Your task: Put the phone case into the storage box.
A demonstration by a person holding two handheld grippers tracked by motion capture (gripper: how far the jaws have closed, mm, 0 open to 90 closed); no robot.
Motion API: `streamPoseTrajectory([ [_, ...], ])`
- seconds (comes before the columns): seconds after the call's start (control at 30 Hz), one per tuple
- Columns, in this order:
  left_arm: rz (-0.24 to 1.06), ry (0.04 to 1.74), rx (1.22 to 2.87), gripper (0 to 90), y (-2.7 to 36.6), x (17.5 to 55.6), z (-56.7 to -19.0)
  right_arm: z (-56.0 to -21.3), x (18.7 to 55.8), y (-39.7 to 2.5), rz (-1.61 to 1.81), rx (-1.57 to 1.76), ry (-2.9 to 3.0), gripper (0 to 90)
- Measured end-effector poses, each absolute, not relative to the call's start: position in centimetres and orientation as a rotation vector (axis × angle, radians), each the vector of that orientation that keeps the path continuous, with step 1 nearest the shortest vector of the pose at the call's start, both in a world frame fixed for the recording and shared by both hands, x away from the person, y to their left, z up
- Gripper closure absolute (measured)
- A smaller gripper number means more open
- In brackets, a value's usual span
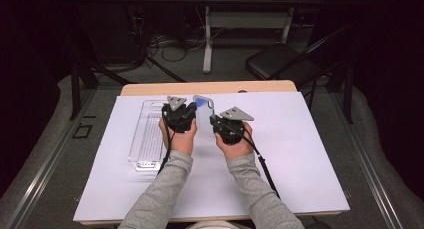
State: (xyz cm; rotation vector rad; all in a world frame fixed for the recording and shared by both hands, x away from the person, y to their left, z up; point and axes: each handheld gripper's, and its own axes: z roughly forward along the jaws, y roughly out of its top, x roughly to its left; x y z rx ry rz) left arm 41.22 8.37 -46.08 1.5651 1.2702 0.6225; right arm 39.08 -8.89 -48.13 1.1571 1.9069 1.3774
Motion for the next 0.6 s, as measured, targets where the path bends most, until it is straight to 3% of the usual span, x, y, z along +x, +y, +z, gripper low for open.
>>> streamPoseTrajectory([
  [0.6, 0.615, 1.278, 1.537, 88.7, 9.5, 41.4, -45.6, -48.0, 39.0, -8.8, 1.430, 1.126, 1.917, 59.2],
])
